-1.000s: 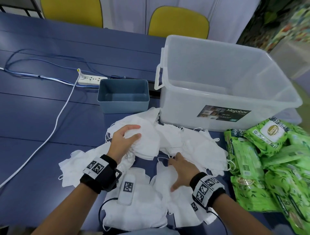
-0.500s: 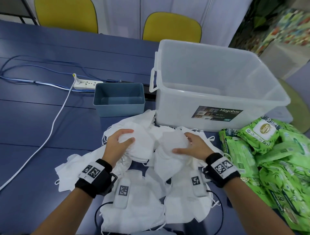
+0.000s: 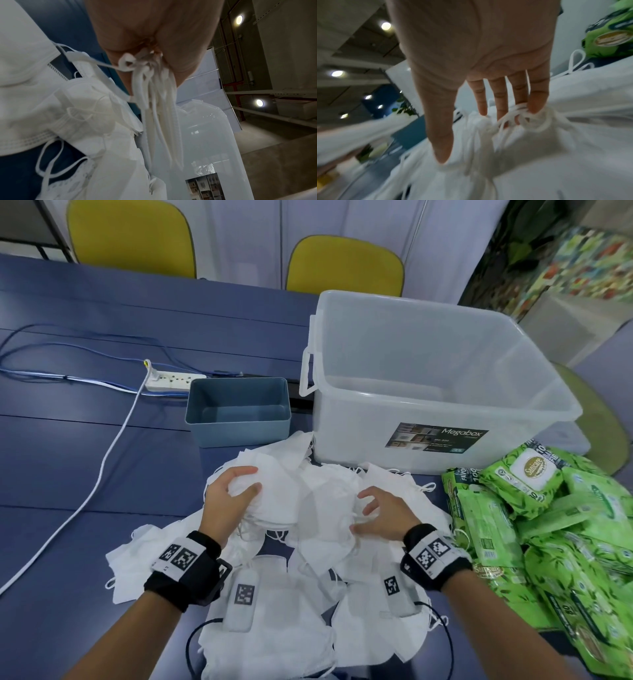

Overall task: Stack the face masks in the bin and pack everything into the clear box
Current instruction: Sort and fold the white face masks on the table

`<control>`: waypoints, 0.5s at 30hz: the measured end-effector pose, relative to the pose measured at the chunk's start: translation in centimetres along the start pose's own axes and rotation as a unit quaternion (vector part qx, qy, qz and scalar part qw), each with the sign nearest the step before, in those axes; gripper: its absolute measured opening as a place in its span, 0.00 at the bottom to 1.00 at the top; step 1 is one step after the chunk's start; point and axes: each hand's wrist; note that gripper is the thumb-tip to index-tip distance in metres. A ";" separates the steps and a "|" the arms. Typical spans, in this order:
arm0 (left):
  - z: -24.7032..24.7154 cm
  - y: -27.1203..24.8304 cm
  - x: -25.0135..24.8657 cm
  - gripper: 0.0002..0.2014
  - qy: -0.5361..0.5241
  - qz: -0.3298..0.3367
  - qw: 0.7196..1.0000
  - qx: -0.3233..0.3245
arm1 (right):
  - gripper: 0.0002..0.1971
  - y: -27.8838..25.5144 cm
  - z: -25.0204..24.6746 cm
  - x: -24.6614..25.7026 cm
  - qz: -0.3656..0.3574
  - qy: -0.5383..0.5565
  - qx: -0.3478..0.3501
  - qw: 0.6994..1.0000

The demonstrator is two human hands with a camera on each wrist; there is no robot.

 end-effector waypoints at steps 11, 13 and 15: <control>0.7 -0.3 0.2 0.10 0.018 0.008 1.000 0.005 | 0.19 0.9 4.7 0.5 -0.010 0.048 0.025 0.998; 0.4 -0.1 0.2 0.10 0.032 0.017 0.999 -0.006 | 0.15 1.0 3.5 0.0 -0.024 0.065 0.005 0.998; 0.1 0.1 0.3 0.10 0.046 0.028 0.998 -0.016 | 0.17 0.9 2.1 -0.4 -0.034 0.110 -0.034 0.993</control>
Point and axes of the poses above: each hand's wrist, its own y-axis towards the middle knuckle, its own z-axis out of the palm, x = y × z, and after that the axes turned 2 degrees about -z, right-handed
